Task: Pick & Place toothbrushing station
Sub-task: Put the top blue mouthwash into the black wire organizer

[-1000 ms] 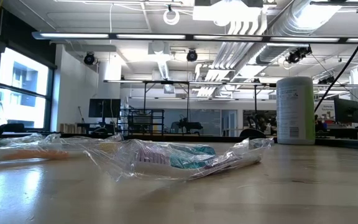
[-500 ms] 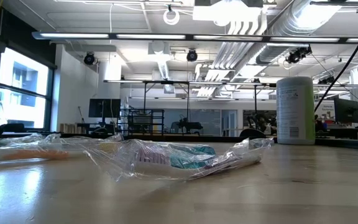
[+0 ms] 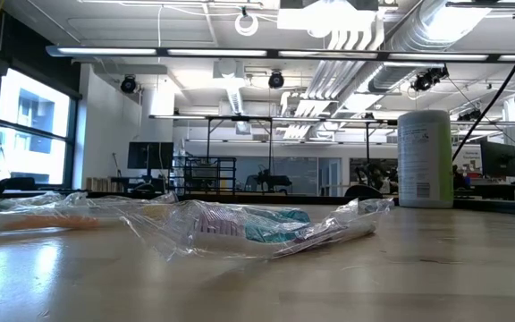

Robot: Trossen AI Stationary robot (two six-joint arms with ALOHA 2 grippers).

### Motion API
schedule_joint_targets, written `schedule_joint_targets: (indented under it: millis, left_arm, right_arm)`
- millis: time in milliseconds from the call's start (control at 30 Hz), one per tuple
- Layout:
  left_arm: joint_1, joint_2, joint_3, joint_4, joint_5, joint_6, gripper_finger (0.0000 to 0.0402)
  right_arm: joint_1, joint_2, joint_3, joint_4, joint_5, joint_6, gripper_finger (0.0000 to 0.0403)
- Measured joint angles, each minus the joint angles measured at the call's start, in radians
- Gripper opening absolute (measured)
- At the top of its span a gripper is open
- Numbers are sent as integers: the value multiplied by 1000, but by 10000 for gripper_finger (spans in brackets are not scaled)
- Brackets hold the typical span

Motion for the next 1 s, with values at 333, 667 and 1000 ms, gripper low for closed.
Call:
schedule_joint_targets:
  millis: [333, 667, 1000]
  left_arm:
    - [1, 34, 1, -16, 41, -5, 153]
    - [1, 43, 2, 0, 29, -1, 148]
    - [1, 43, 3, 2, 25, 25, 92]
  right_arm:
    - [1, 0, -2, -21, -2, 2, 68]
    - [0, -1, -2, -23, 1, 3, 68]
    - [0, -2, -1, -25, 2, 2, 68]
